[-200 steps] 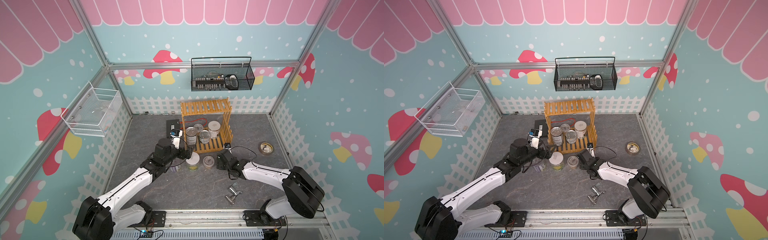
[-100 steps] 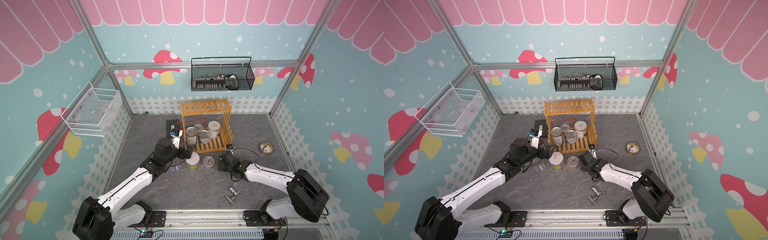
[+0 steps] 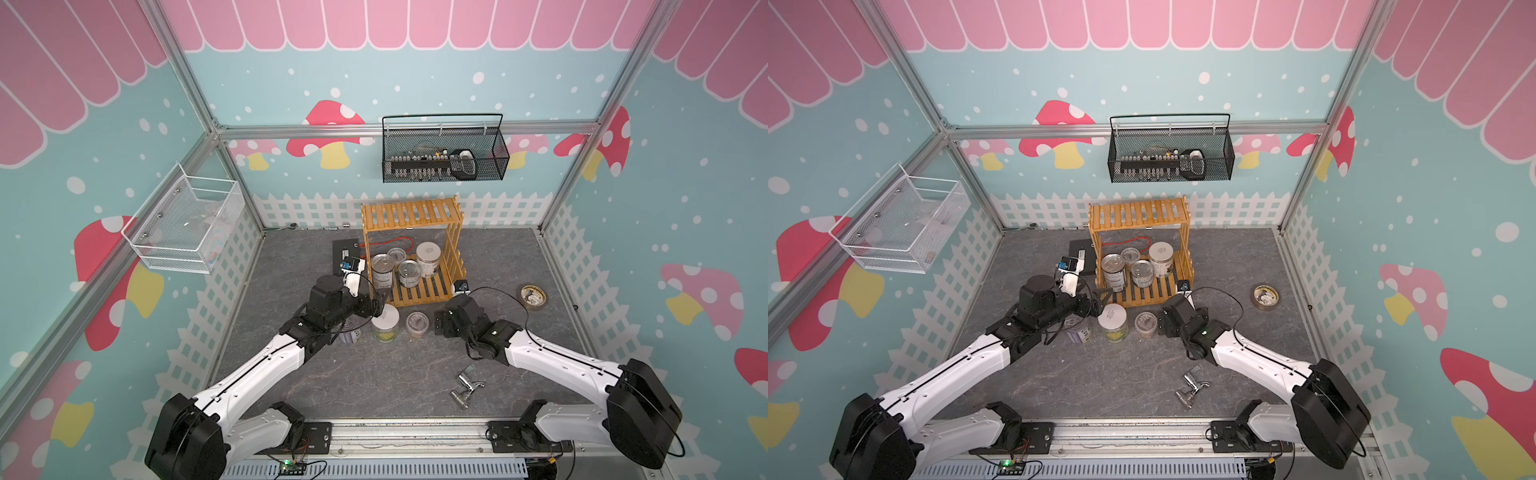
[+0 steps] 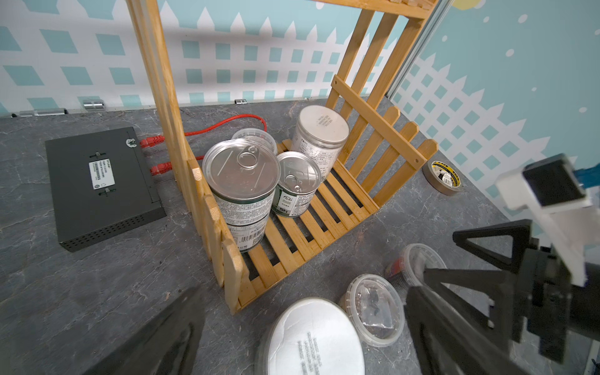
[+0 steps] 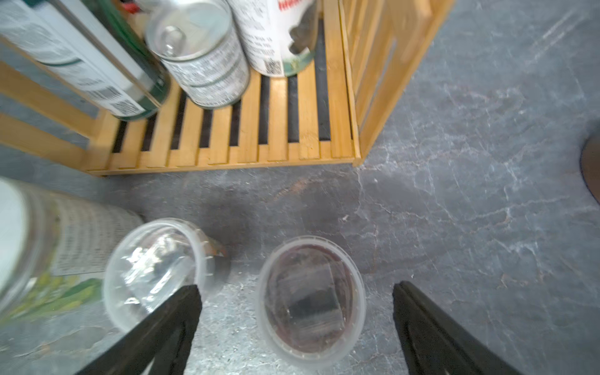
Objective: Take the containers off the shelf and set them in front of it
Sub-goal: 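Place the container at the center of the board, then pick up a container from the shelf.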
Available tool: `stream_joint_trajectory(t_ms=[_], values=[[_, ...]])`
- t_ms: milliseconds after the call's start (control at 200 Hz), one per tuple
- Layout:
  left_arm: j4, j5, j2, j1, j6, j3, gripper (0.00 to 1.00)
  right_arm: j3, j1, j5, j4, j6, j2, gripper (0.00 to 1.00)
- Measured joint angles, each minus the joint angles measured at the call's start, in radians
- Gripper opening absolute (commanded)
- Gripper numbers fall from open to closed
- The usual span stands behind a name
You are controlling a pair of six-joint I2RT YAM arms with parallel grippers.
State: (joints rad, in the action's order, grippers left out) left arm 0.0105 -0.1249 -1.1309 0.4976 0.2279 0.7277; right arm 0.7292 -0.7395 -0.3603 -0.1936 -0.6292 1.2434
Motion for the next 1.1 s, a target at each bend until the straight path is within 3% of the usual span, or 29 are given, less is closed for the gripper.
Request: stream_joint_trajectory(t_ms=[145, 420, 595, 846, 1101], values=[[-0.008, 0.010, 0.013, 0.000, 0.001, 0.000, 0.99, 0.020, 0.000, 0.069, 0.104, 0.087, -0.003, 0.99], [-0.016, 0.055, 0.053, -0.002, 0.008, 0.000, 0.99, 0.143, 0.000, 0.188, 0.268, 0.209, 0.184, 0.98], [-0.018, 0.084, 0.084, -0.025, 0.027, -0.013, 0.99, 0.168, 0.003, 0.305, 0.393, 0.356, 0.263, 0.99], [-0.019, 0.103, 0.101, -0.055, 0.056, -0.034, 0.99, 0.260, 0.060, 0.455, 0.552, 0.557, 0.421, 0.99], [-0.017, 0.102, 0.106, -0.065, 0.065, -0.040, 0.99, 0.358, 0.116, 0.571, 0.650, 0.666, 0.563, 0.99]])
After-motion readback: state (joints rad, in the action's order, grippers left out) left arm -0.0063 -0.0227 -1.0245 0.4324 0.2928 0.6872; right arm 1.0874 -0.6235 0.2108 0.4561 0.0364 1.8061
